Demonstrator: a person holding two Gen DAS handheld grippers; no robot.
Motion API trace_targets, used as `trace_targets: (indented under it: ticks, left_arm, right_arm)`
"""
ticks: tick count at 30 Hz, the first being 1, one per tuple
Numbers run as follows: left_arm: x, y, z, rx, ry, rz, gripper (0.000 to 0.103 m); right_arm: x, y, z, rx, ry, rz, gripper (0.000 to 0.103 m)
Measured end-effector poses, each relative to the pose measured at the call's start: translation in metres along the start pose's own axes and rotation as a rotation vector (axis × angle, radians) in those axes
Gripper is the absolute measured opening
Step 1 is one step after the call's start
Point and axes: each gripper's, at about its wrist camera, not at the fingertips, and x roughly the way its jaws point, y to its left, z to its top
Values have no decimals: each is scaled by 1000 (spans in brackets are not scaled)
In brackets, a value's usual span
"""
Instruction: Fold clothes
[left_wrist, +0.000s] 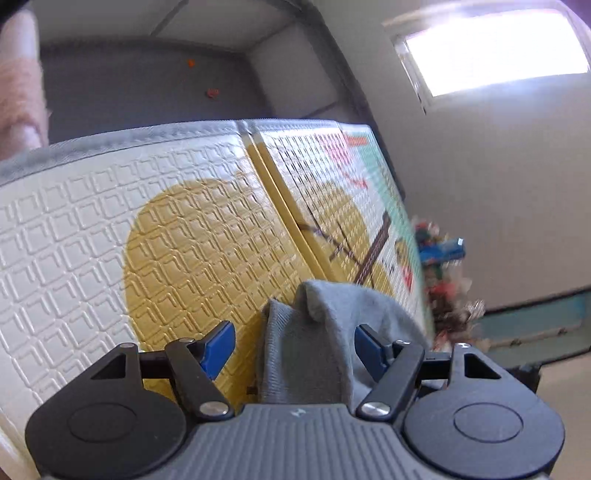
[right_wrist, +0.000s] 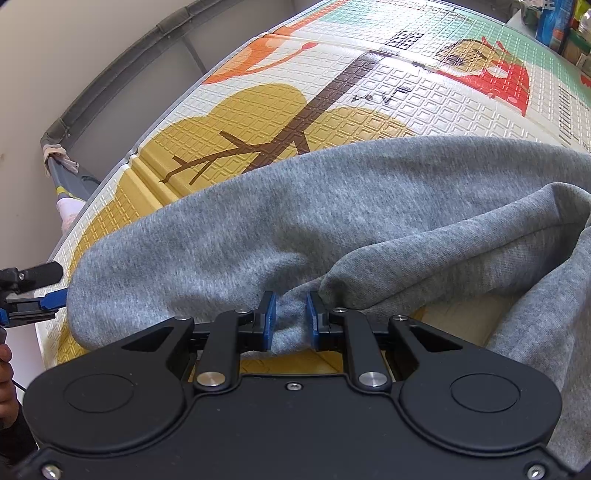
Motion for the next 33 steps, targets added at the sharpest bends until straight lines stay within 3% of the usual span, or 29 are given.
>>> trace_targets:
  ticks: [3,16,21,27,33]
  left_arm:
    - [0,8,1,-40,0,-21,73]
    - [16,2,-7,-18,63,-52,70]
    - [25,-5,-10,-10,79,-40,37]
    - [21,-5,-7,-30,65,-31,15]
    - [15,-13,-1,-19,27,4,12]
  right_arm:
    - [0,0,0,-1,1,-2,16]
    - [1,1,0,3,3,-6,16]
    - [1,2,0,6,4,-8,16]
    - [1,2,0,10,5,-10,17]
    - [1,2,0,14,7,-11,17]
